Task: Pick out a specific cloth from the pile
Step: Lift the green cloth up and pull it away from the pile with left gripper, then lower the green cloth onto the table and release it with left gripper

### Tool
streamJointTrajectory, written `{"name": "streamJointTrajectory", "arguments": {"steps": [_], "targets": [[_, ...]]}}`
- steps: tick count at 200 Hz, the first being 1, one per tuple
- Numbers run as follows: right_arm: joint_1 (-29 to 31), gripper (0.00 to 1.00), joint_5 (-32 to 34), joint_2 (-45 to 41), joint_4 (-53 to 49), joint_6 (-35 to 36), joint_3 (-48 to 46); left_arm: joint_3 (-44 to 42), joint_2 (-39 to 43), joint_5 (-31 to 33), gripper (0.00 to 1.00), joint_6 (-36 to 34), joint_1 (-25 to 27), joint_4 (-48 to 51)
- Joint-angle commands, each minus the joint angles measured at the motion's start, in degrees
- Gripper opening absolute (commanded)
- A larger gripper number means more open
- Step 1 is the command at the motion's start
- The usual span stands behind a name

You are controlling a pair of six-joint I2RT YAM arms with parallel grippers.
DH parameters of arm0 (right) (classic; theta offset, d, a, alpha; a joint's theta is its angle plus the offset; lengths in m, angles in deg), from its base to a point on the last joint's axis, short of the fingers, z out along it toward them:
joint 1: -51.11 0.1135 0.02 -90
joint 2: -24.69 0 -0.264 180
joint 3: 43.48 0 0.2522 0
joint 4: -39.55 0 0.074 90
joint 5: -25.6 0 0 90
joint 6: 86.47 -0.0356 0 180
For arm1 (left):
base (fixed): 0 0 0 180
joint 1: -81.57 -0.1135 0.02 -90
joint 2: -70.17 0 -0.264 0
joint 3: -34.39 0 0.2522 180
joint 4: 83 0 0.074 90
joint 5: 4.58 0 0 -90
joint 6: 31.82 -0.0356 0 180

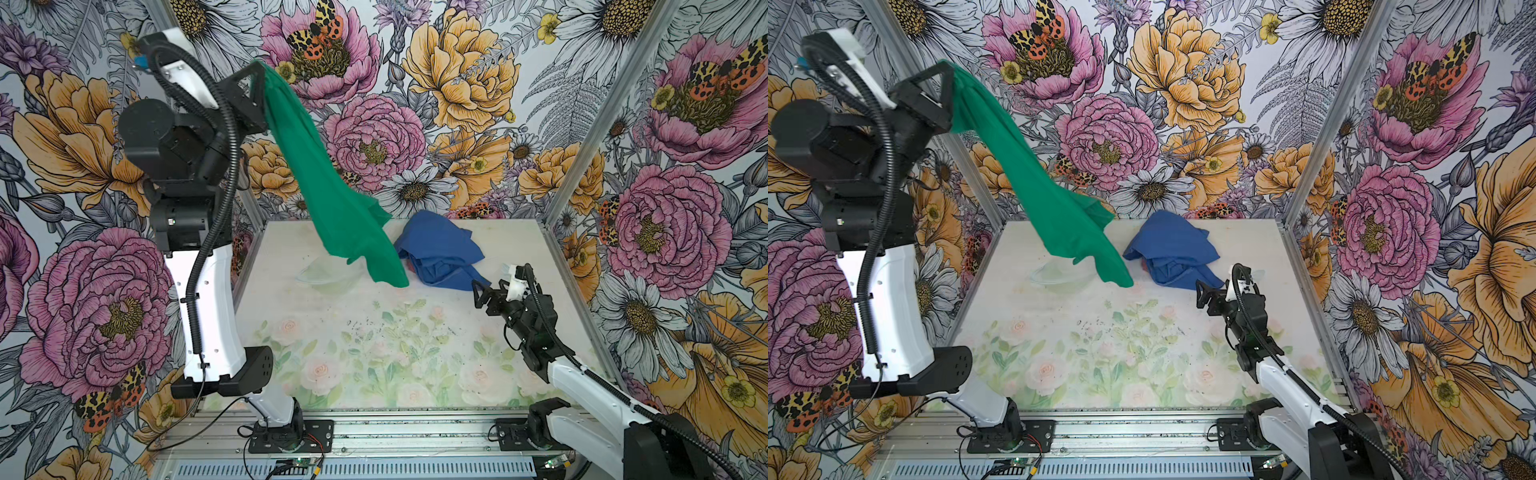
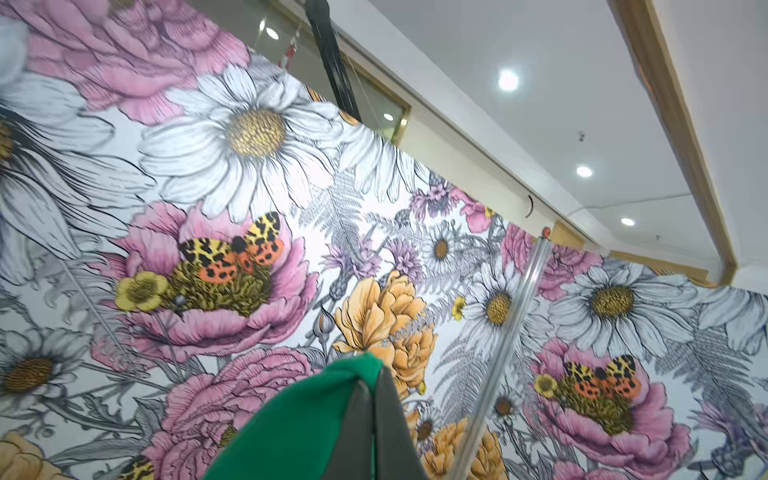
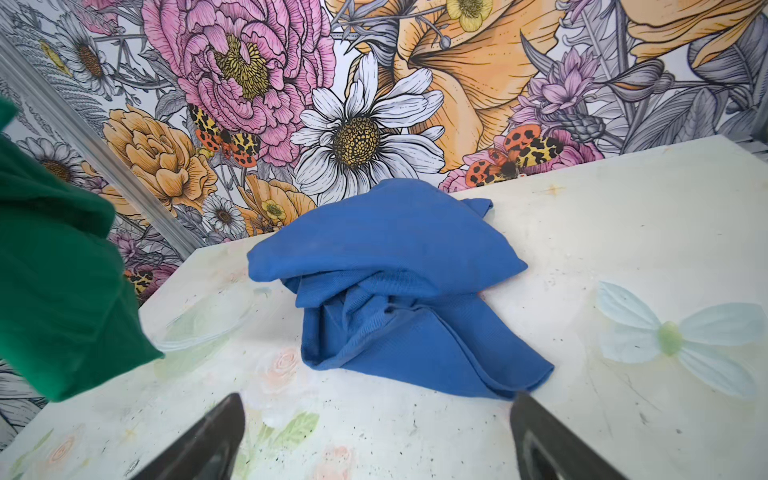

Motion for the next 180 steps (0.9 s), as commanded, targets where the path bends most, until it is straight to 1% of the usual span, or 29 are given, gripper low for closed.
{"name": "streamJointTrajectory", "arguments": {"steps": [1,11,26,40,57,78,95,104,122,138,154,166,180], "targets": [[1.60,1.00,-5.86,1.43,4.28,0.91,0.85,-8.82,-2.03,-5.12,0.00,2.99,-2.14,0.04],[3.61,0.99,-7.23,2.32,4.35,2.66,1.91,-12.83,-2.04,-6.48,0.00,1.23,-1.91,1.01],[7.61,1.00,-6.76,3.32,3.17,5.75,3.30,-18.36,-2.30,-7.58,0.00,-2.16,-0.80,2.64],[9.42,0.99,-6.90,4.25,3.58,6.70,3.72,-22.43,-2.41,-5.37,0.00,-7.48,0.91,4.79],[9.79,0.99,-8.13,4.99,6.09,6.19,3.06,-24.96,-3.05,-2.58,0.00,-12.94,2.65,7.93],[10.61,0.99,-11.05,5.20,8.17,5.93,2.98,-27.92,-2.55,-1.09,0.00,-16.73,4.74,9.29],[12.64,0.99,-12.84,6.09,9.94,7.24,3.37,-31.39,-0.63,1.73,0.00,-19.32,6.85,9.80],[14.22,1.00,-12.51,6.82,7.67,8.68,5.07,-33.37,0.54,3.04,0.00,-20.24,7.68,9.77],[18.15,1.00,-9.88,9.74,-2.16,12.49,12.35,-38.70,2.76,5.31,0.00,-20.63,8.59,9.76],[21.77,0.99,-6.22,14.37,-7.11,14.81,18.79,-44.92,4.51,9.33,0.00,-21.18,8.48,9.81],[23.50,1.00,-6.69,19.23,-6.96,15.54,22.43,-51.27,5.68,14.35,0.00,-21.92,7.44,9.85],[23.97,0.99,-6.91,21.78,-4.05,15.36,21.62,-55.12,5.84,16.37,0.00,-21.80,5.39,10.15],[24.27,0.99,-7.22,23.25,2.70,14.50,17.24,-58.79,5.82,18.16,0.00,-21.75,2.09,10.81]]}}
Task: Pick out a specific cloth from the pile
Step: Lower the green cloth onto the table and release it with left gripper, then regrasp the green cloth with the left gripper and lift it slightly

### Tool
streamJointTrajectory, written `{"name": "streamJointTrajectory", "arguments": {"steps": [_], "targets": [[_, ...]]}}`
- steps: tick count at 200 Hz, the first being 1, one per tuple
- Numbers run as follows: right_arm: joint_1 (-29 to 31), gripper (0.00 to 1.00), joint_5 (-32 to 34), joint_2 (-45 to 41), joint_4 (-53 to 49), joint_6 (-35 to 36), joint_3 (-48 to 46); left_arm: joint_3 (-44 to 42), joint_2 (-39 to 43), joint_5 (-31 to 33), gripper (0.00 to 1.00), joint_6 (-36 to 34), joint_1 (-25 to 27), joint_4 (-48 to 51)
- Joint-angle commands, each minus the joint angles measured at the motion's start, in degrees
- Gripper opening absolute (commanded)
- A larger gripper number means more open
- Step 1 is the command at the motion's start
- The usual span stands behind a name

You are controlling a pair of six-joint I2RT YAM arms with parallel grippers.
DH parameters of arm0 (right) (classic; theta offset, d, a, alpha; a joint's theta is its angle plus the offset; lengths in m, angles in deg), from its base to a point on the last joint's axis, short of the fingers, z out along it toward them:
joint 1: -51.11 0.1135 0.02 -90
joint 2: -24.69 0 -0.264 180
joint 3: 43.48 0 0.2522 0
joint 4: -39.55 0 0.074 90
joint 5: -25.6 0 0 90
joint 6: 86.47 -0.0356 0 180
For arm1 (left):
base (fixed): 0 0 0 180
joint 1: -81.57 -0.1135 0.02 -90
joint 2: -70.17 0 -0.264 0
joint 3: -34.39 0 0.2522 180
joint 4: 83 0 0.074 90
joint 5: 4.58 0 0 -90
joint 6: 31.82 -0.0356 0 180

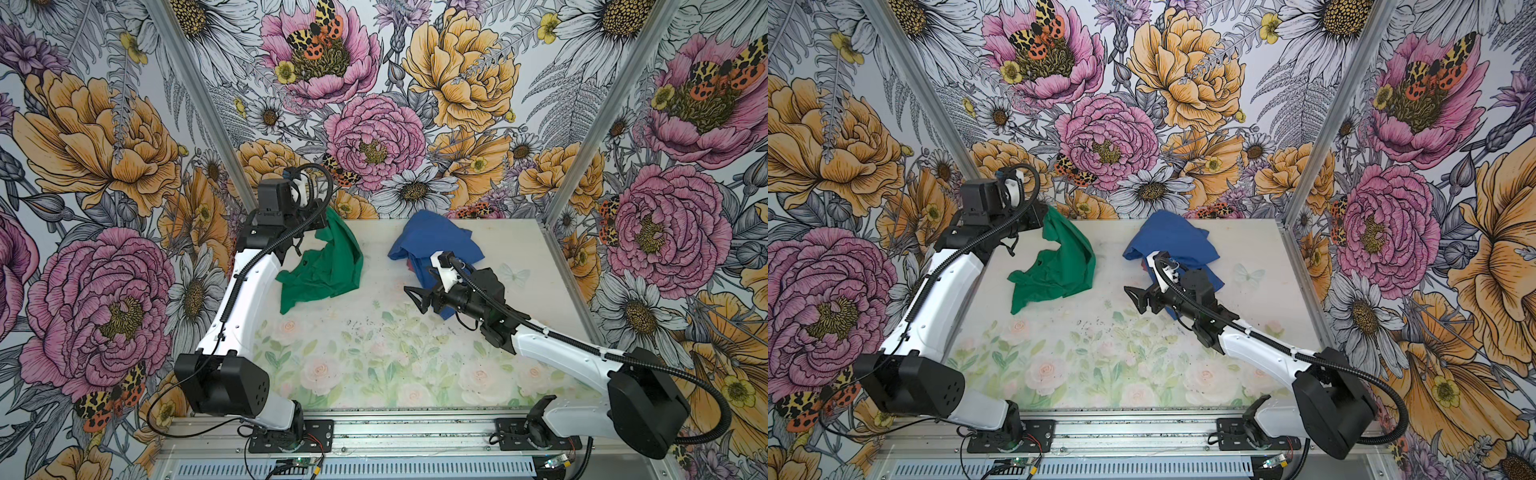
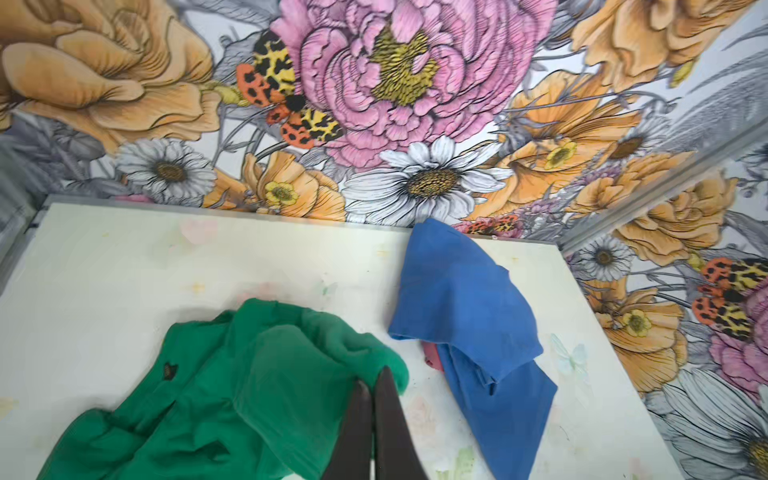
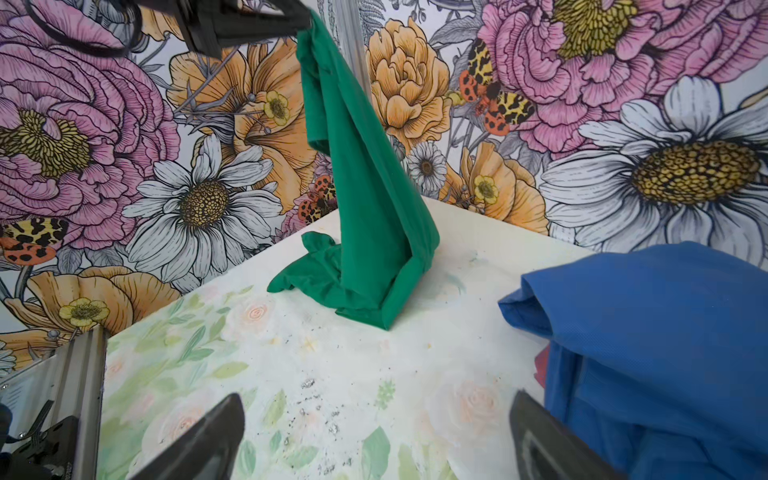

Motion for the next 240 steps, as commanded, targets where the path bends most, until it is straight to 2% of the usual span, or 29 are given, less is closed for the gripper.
{"name": "streamJointTrajectory", "arguments": {"steps": [1,6,14,31,39,44,48,57,78,102,141,153,172,198,226,240], "targets": [[0.44,1.00,0.87,3.24,4.97,0.88,-4.77,-5.99,-1.32,8.01,0.00,-1.53,-5.02,0.87],[0.53,0.99,1.27,3.63,7.46,0.00,-6.33,-6.99,-1.54,8.83,0.00,-1.75,-6.31,1.27],[0.70,0.99,0.90,3.81,8.49,-1.76,-6.99,-8.13,-1.90,9.63,0.09,-2.46,-8.33,1.74],[1.08,1.00,-0.36,3.46,7.35,-1.84,-6.31,-9.38,-3.54,11.63,0.46,-4.07,-11.27,3.26],[1.19,0.99,0.31,3.41,7.30,-1.43,-6.49,-9.40,-3.89,12.78,0.56,-4.63,-11.64,4.09],[1.24,1.00,0.74,3.45,7.11,-1.20,-6.53,-9.74,-3.68,13.05,0.76,-4.94,-11.43,3.99],[1.22,1.00,1.23,3.45,6.74,-0.98,-6.54,-10.04,-3.28,13.21,0.86,-5.10,-11.04,3.82],[1.24,0.99,2.07,3.53,6.07,-0.62,-6.39,-10.47,-2.37,13.46,0.98,-5.96,-9.52,3.35],[1.19,1.00,1.69,3.78,5.89,-0.60,-6.22,-10.46,-1.85,17.03,0.99,-10.61,-1.45,3.09],[1.19,1.00,1.25,3.80,5.83,-0.42,-6.17,-8.80,-6.24,19.72,0.99,-14.35,7.62,4.58],[1.26,1.00,1.44,2.69,5.97,0.33,-6.99,-1.14,-21.86,23.32,0.99,-13.90,14.24,10.08],[1.20,1.00,1.42,2.48,6.33,0.36,-7.15,0.37,-25.22,27.21,0.99,-14.42,16.19,10.13],[1.25,0.99,1.18,2.48,6.52,0.46,-7.25,2.57,-29.41,30.42,0.99,-13.50,17.61,10.06],[1.30,0.99,0.74,2.48,6.60,0.37,-7.24,4.70,-32.94,30.23,0.98,-11.91,17.51,10.10],[1.28,0.99,0.74,2.49,6.28,0.36,-6.91,5.84,-35.91,29.16,0.90,-10.73,17.47,10.10],[1.34,1.00,0.74,2.48,6.16,0.45,-6.92,5.81,-36.82,29.81,0.79,-9.59,17.05,10.12]]}}
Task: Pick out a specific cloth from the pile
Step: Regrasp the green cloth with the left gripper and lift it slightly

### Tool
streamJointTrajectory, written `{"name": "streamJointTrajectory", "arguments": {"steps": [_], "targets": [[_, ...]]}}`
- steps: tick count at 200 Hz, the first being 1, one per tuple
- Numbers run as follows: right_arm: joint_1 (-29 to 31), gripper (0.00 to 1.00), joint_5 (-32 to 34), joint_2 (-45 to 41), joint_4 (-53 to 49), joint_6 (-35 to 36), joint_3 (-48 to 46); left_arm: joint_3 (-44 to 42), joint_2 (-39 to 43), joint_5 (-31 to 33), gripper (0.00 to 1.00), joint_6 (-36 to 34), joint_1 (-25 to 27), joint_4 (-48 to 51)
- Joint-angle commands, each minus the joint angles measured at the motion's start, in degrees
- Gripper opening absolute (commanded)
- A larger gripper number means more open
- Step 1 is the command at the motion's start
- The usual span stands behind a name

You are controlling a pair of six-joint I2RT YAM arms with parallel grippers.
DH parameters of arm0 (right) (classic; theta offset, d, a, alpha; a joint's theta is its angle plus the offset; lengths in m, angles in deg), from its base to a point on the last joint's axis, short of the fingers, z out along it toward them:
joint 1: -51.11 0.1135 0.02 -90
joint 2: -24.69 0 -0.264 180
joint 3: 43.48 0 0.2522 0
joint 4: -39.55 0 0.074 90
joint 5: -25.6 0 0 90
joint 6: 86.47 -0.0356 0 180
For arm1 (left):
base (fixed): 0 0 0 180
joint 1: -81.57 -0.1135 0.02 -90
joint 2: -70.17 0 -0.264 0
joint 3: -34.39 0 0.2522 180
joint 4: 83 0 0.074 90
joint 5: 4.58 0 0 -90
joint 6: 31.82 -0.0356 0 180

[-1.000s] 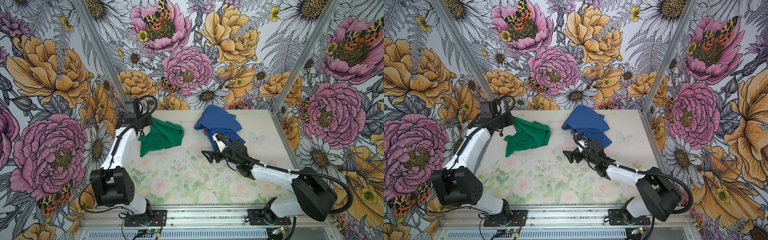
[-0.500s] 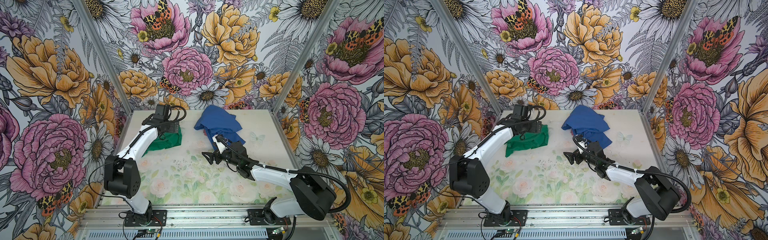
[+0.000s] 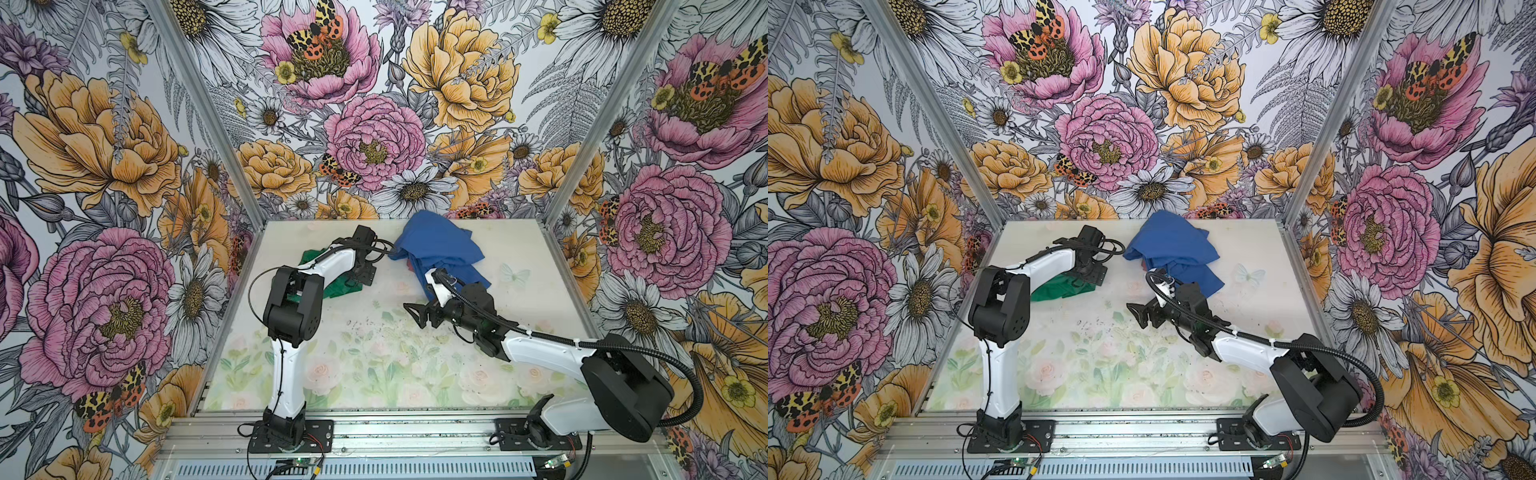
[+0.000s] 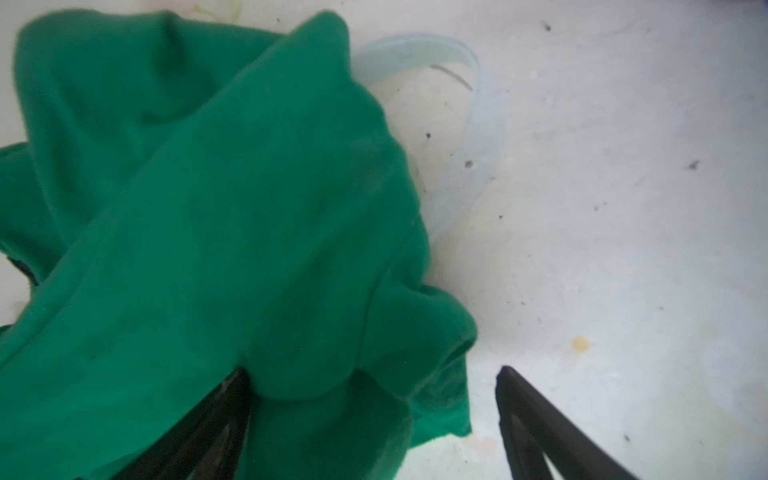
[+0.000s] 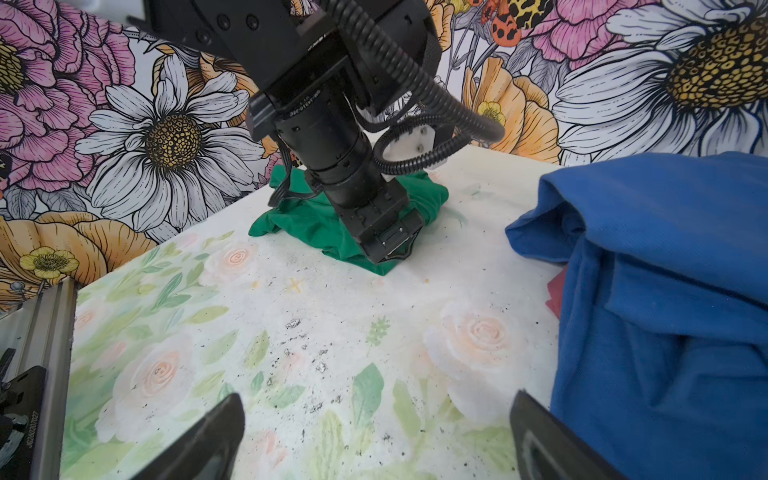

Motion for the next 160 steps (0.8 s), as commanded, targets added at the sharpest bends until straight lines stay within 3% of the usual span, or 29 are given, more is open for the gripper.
{"name": "streamJointTrajectory", "arguments": {"steps": [1,39,56,84,101,134,160], "targets": [[0.41,0.99,-0.29,-1.28,1.09,0.72,0.44,1.60,-1.22,2.01,0.79,2.16,-0.83,-0.26],[0.39,1.00,-0.27,-1.50,1.04,0.71,0.30,1.54,-2.43,-1.55,0.28,4.28,-3.66,-0.36],[0.42,0.99,-0.20,-1.53,1.08,0.72,0.30,1.30,-1.12,-2.59,0.17,4.34,-4.14,-0.56],[0.46,0.99,-0.11,-1.67,0.95,0.81,0.36,-0.52,5.73,-3.61,0.09,4.20,-3.45,-3.05],[0.39,1.00,-0.20,-1.79,0.87,0.82,0.33,-1.75,11.03,-11.25,0.00,4.81,-3.82,-5.56],[0.40,1.00,-0.18,-2.58,0.39,0.90,0.36,-6.77,19.99,-27.98,0.00,11.82,-8.12,-9.42],[0.39,1.00,-0.24,-3.57,0.05,0.90,0.22,-14.45,23.49,-31.71,0.00,14.64,-10.65,-11.08]]}}
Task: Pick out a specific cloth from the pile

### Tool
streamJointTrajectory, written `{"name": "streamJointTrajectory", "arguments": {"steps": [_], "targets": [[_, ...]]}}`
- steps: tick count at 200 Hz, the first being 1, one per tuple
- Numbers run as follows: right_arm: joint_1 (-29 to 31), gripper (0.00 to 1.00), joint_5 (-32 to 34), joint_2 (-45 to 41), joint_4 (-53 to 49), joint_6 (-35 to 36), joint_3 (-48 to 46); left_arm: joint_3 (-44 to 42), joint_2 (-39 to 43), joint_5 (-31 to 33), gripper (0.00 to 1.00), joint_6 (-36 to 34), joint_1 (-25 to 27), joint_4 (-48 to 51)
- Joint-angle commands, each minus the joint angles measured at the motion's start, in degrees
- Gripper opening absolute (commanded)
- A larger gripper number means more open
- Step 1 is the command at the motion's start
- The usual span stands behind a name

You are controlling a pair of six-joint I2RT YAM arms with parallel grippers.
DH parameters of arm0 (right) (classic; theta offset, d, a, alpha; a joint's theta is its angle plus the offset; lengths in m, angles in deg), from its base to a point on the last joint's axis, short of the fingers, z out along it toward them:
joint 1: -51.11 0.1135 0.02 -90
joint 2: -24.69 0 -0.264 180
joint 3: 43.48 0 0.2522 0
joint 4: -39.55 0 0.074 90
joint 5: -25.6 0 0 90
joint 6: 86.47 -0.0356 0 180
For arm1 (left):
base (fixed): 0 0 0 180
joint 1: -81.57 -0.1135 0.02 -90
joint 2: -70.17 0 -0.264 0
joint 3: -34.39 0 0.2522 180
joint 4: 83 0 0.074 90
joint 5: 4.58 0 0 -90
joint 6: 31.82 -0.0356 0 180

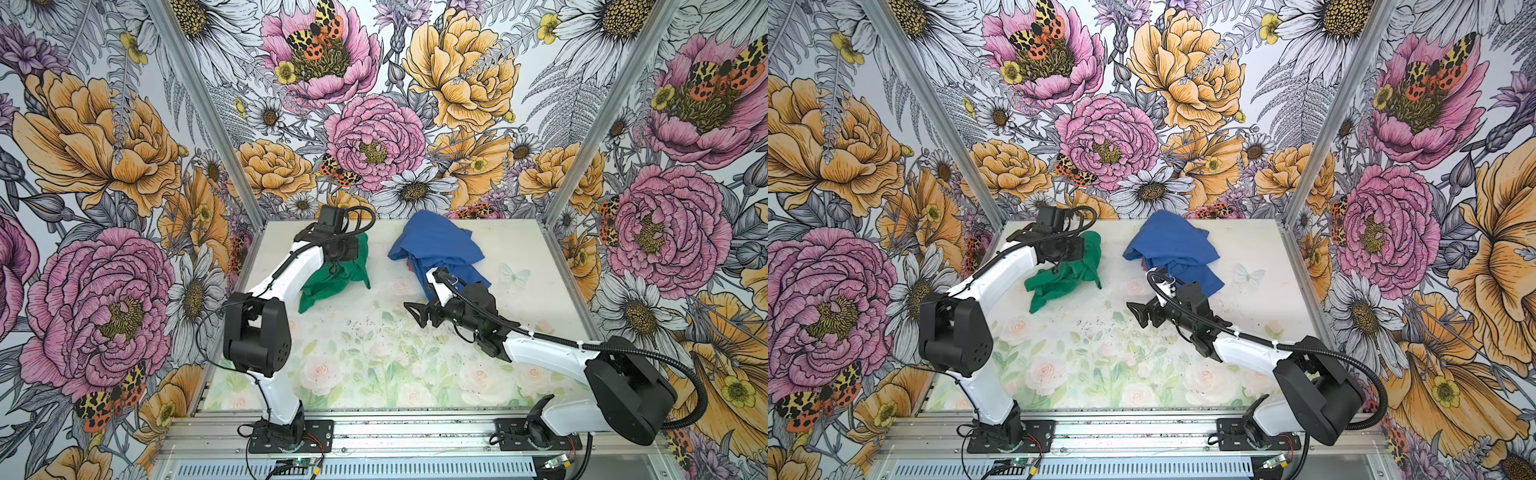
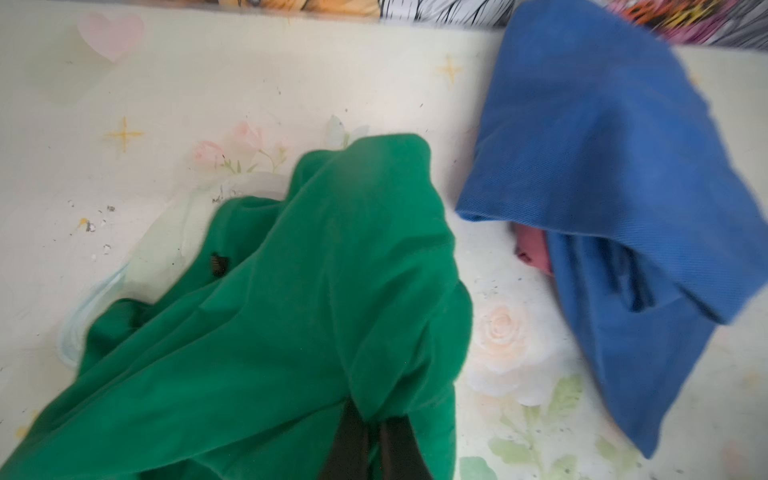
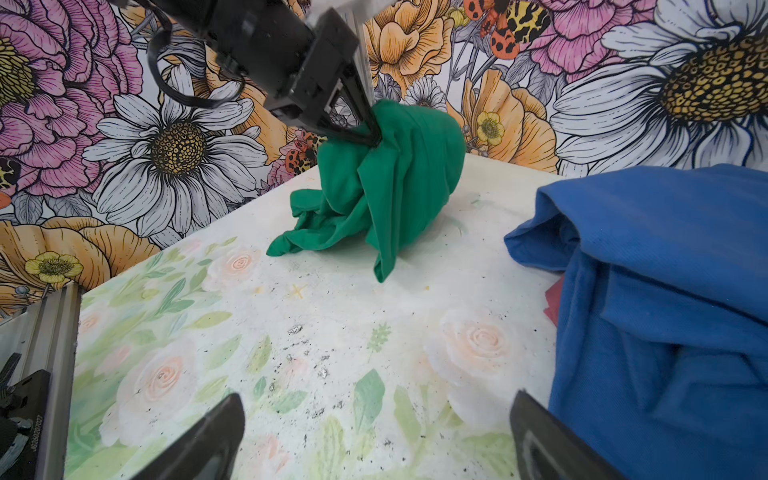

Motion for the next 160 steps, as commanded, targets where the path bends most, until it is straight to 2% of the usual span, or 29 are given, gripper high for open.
{"name": "streamJointTrajectory", "arguments": {"steps": [1,27,46,87,124,146,160], "targets": [[0.39,1.00,-0.22,-2.15,0.06,0.68,0.16,-6.64,1.60,-9.28,0.00,4.80,-2.50,-3.45],[0.39,0.99,-0.20,-2.89,0.11,0.70,-0.07,-16.48,4.77,-13.69,0.00,9.52,-6.02,-9.40],[0.39,1.00,-0.11,-2.91,0.12,0.68,-0.16,-20.00,6.24,-11.84,0.00,11.84,-8.77,-11.05],[0.40,0.99,-0.11,-2.72,0.12,0.68,-0.15,-20.31,7.93,-8.06,0.00,15.66,-15.75,-11.48],[0.39,1.00,-0.12,-1.89,0.39,0.68,0.03,-16.56,3.87,-0.26,0.00,13.13,-17.85,-6.77],[0.39,1.00,-0.12,-1.17,0.55,0.76,0.15,-15.38,0.75,2.41,0.16,12.16,-17.85,-6.58],[0.43,0.99,-0.14,-0.63,0.65,0.70,0.26,-14.21,-0.75,3.61,0.30,11.15,-17.86,-6.32]]}}
